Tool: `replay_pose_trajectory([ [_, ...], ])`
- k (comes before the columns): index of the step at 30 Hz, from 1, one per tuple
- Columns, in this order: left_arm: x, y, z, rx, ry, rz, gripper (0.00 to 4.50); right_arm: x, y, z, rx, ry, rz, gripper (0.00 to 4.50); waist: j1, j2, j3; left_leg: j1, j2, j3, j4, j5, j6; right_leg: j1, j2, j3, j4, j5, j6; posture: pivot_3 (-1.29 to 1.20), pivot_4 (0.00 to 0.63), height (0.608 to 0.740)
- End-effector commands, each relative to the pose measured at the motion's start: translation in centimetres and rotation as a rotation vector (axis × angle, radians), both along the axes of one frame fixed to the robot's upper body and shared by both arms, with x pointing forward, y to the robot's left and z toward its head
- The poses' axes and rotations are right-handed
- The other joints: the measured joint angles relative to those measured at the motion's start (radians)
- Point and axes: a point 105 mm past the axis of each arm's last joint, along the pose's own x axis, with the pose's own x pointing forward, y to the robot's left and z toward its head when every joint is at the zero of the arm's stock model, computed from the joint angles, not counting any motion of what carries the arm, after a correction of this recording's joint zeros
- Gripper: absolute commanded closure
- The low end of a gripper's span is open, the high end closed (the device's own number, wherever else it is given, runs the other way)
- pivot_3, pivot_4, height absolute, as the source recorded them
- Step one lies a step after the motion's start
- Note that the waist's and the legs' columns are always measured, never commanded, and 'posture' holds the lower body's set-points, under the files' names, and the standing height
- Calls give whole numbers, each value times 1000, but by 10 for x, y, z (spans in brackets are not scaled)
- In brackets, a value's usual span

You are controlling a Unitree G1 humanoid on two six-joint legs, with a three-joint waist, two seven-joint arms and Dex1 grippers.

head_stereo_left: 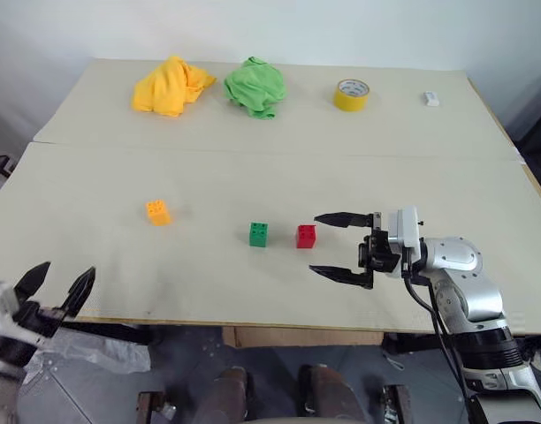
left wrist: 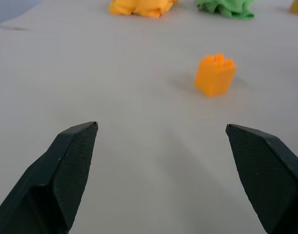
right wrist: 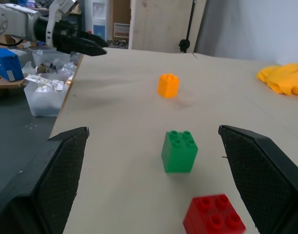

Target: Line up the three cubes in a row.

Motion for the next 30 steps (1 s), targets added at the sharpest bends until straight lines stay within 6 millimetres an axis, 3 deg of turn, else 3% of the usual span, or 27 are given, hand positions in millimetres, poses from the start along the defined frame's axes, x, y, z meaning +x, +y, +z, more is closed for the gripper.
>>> replay_pose_trajectory([
  [1,31,-32,0,-19,80,69,21,0,-3,10,13,-34,-14,0,2,0,0,0,0,0,0,0,0,0,0,0,1,0,0,0,150,740],
  [4,46,-56,1,-13,124,122,21,-3,-6,9,2,-9,-16,0,-4,-1,-1,0,0,1,1,0,0,-1,1,1,7,0,0,0,150,740],
  [9,66,-62,0,-21,142,316,21,-10,-5,6,-2,22,-18,0,-6,-1,-1,0,0,3,1,0,-1,-3,3,2,7,0,0,0,150,740],
  [13,84,-80,-3,-32,159,297,21,-10,-5,8,12,26,-32,0,3,-2,-1,0,0,3,2,1,-1,-3,2,2,6,0,0,0,150,740],
  [17,115,-93,-1,1,136,275,21,-9,7,24,80,22,-18,0,4,-2,-1,0,0,3,2,1,-1,-3,2,1,6,0,0,0,150,740],
  [22,127,-94,6,32,115,279,21,-13,11,20,82,35,-18,0,3,-2,-1,-1,0,2,1,1,-2,-3,2,1,7,0,0,0,150,740],
  [25,126,-96,3,25,128,266,576,-13,8,15,77,49,-38,0,2,-2,-1,-1,0,2,1,1,-2,-4,2,1,7,0,0,0,150,740],
  [30,124,-100,2,37,137,230,2116,-11,0,12,62,48,-67,0,3,-2,-1,-1,0,2,2,1,-2,-3,2,1,7,0,0,0,150,740],
])
